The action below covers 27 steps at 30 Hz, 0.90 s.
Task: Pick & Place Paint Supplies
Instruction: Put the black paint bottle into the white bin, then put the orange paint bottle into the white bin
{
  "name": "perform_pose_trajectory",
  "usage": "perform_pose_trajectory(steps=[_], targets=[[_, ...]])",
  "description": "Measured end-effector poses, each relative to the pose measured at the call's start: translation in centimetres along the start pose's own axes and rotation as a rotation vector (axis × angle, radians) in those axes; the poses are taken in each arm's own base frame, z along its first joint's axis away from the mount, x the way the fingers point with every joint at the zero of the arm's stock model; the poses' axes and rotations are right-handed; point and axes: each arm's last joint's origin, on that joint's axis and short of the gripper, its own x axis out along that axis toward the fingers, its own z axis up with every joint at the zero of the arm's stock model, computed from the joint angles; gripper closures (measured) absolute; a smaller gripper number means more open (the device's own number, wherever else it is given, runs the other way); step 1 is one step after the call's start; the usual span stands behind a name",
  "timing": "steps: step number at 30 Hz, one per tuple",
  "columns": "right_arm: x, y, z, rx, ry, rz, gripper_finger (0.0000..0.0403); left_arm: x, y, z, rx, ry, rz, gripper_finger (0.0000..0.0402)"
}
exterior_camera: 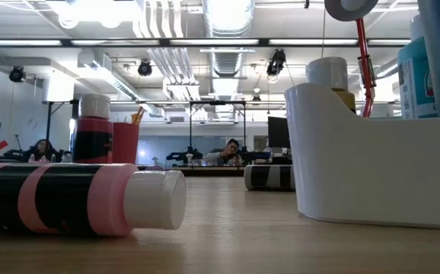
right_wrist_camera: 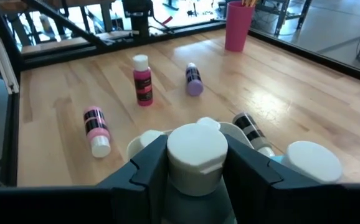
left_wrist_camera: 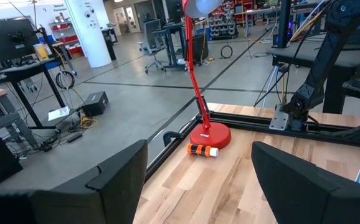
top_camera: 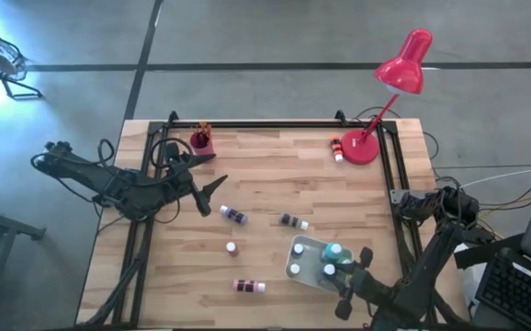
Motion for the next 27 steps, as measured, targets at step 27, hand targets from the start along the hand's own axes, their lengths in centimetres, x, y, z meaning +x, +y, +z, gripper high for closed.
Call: perform_pose_trajectory(steps=[27], targets=[[-4.8, -2.5, 11.9, -0.046, 0.250, 0.129, 0.0257, 0.0, 0.0, 0.2, 0.007, -0.011, 0.002, 0.0110]])
